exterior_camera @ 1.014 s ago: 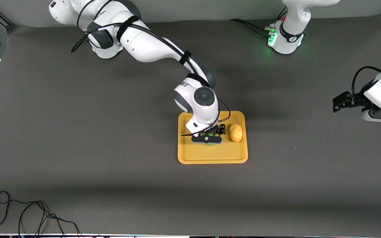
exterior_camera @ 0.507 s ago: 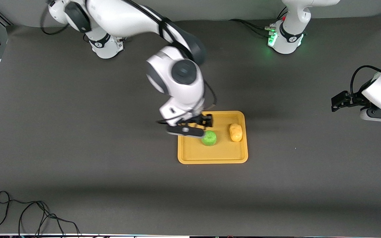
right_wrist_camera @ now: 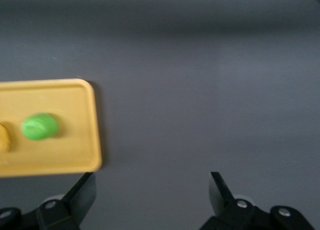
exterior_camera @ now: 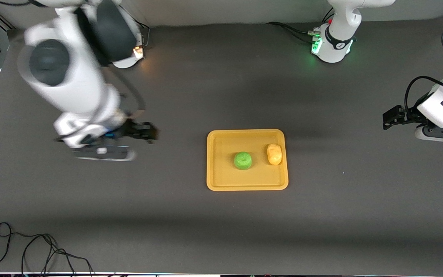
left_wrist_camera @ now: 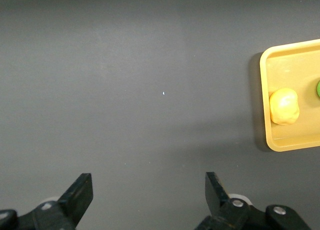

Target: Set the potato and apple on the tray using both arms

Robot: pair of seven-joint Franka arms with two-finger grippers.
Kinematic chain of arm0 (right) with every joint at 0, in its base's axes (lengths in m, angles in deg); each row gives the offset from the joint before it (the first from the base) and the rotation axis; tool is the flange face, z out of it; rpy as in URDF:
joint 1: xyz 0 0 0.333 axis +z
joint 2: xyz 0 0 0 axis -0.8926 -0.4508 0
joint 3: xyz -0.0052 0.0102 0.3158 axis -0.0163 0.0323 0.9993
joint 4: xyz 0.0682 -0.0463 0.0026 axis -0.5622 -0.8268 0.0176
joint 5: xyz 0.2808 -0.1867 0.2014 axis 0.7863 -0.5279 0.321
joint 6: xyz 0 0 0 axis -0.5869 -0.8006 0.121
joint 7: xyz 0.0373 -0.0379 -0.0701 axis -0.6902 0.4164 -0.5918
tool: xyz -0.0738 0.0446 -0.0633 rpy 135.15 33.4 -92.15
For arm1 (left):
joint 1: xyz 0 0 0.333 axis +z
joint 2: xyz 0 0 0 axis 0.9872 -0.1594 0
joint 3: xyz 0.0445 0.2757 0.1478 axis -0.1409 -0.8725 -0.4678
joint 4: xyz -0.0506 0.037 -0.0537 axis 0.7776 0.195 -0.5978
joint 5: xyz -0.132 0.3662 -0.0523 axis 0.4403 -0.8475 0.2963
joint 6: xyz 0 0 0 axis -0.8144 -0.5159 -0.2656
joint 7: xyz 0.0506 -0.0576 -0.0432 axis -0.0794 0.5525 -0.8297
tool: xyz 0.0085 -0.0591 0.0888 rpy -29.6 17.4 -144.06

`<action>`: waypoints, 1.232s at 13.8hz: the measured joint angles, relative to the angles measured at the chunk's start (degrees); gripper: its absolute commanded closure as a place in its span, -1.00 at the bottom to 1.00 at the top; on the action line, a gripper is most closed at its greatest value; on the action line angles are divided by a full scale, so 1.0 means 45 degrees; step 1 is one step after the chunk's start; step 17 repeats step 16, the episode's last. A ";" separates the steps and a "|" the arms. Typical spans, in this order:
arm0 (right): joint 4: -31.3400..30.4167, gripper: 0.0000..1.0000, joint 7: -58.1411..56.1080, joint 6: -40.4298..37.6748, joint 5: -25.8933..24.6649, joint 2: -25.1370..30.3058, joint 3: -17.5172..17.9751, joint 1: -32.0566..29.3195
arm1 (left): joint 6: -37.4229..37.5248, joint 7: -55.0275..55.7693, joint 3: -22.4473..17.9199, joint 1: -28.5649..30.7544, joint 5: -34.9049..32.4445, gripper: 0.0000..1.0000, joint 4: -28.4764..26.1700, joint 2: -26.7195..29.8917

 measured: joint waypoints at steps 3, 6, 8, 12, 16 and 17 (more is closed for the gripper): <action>-0.2440 -1.00 -0.2196 0.0432 0.0000 0.2048 0.0006 -0.1782 | 0.0000 0.0000 -0.0002 0.0001 0.0000 -1.00 -0.0019 0.0000; -0.4958 -1.00 -0.4080 0.1488 0.0001 0.3864 0.0028 -0.3458 | 0.0000 0.0000 0.0002 0.0000 -0.0001 -1.00 -0.0024 0.0000; -0.6112 -1.00 -0.4479 0.1821 0.0003 0.4681 0.0041 -0.4228 | 0.0000 0.0000 0.0006 0.0000 -0.0001 -1.00 -0.0031 -0.0001; -0.6571 -1.00 -0.4546 0.1914 -0.0018 0.5056 -0.0138 -0.4674 | -0.0024 0.0000 0.0007 0.0000 -0.0001 -1.00 -0.0042 -0.0011; -0.6577 -1.00 -0.4650 0.1969 -0.0020 0.5056 -0.0418 -0.4676 | -0.0125 0.0000 0.0001 0.0003 -0.0002 -1.00 -0.0043 -0.0074; -0.6577 -1.00 -0.4650 0.1969 -0.0020 0.5056 -0.0418 -0.4676 | -0.0125 0.0000 0.0001 0.0003 -0.0002 -1.00 -0.0043 -0.0074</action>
